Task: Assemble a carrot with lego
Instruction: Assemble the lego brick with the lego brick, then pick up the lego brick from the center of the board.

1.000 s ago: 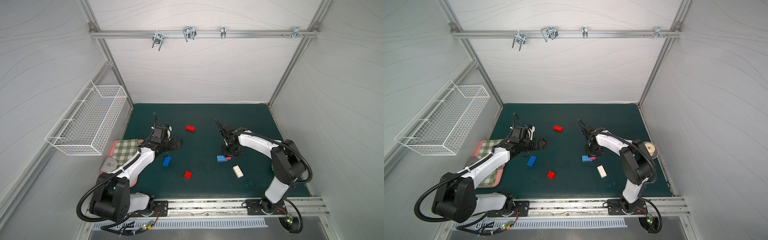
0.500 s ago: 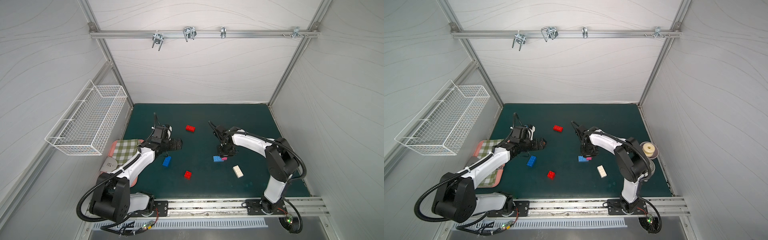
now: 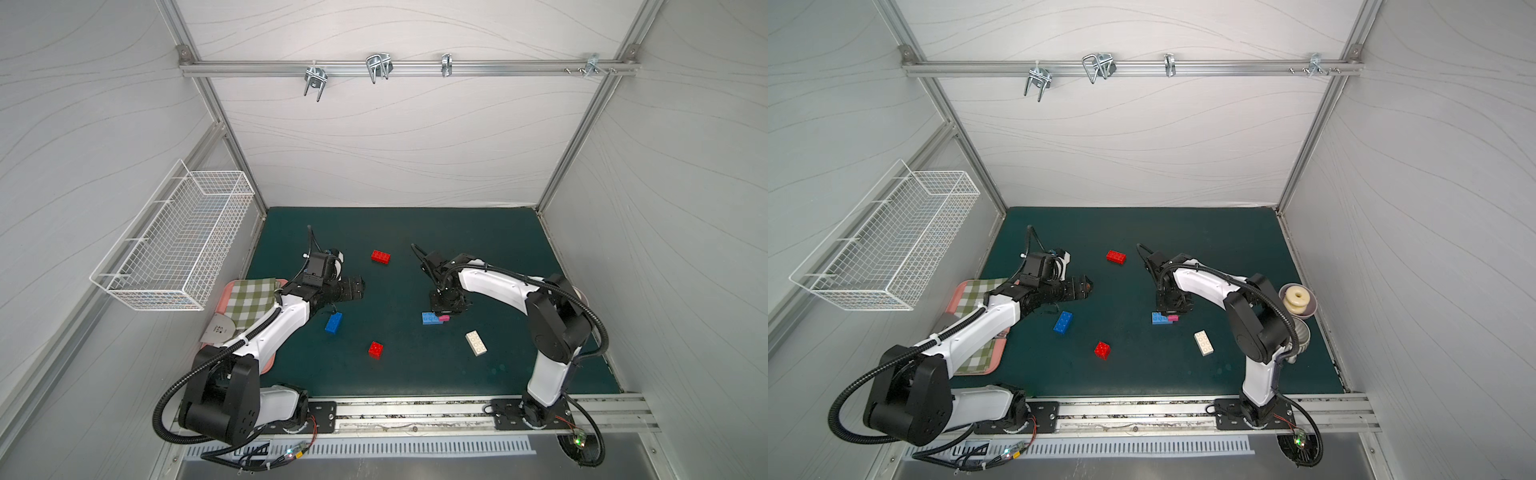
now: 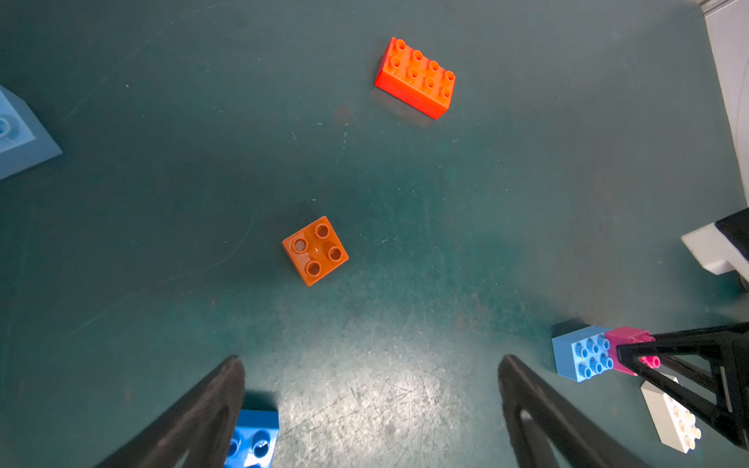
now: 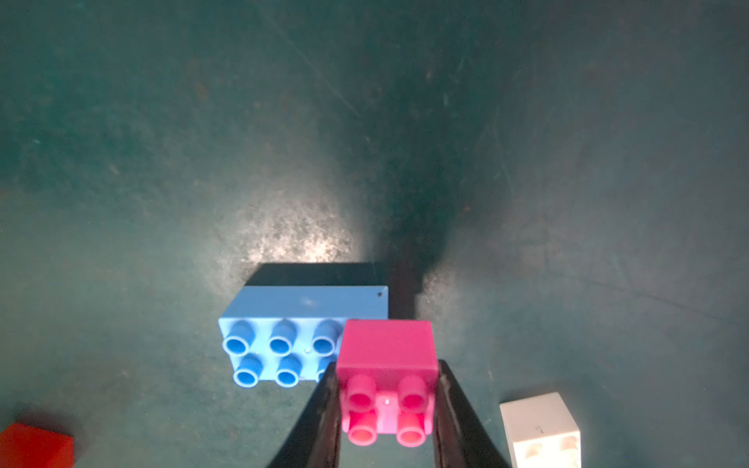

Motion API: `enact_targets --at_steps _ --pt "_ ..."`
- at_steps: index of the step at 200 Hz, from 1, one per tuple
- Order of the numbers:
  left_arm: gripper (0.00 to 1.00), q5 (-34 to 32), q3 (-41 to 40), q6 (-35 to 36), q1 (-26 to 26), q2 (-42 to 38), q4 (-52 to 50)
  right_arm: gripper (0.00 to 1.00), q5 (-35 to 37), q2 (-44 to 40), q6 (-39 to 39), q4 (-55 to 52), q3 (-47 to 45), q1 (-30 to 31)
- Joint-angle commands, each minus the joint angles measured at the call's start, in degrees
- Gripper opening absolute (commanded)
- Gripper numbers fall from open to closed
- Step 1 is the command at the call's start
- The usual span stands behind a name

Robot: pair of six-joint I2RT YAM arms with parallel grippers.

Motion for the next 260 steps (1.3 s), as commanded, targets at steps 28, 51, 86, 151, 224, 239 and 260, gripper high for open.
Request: enact_targets --at_steps 28,51,86,151,224,239,260 --pt "0.98 -1.8 0.4 0.4 -0.2 -1.6 0.2 0.4 -1.5 -1.3 1.6 -3.6 0.6 -1.3" --pt "0.98 -2.3 0.7 0.2 -0.2 -1.6 0.0 0.47 -1.8 -2.3 1.6 -3.6 1.1 -1.7" --pt "0.98 -4.1 2.9 -1.1 -0.2 0.2 -2.5 0.57 -2.2 -4.1 1.6 -3.9 1.5 -2.5" --pt "0.81 -9.3 21.6 -6.9 -0.3 17.0 -22.2 0.71 -2.5 -8.6 0.0 -6.7 3.2 -4.1" --pt "0.65 -8.1 35.1 -14.3 -1.5 32.1 -33.0 0.78 -2.7 -10.6 -1.5 -7.5 3.5 -6.8" --pt "0.63 -8.2 35.6 -15.5 -1.9 33.6 -32.8 0.79 -2.8 -10.7 -1.7 -7.1 3.1 -7.0" --pt "0.59 -9.1 36.3 -17.4 -2.3 35.6 -32.4 0.79 -3.0 -10.7 -2.0 -6.6 2.8 -7.3"
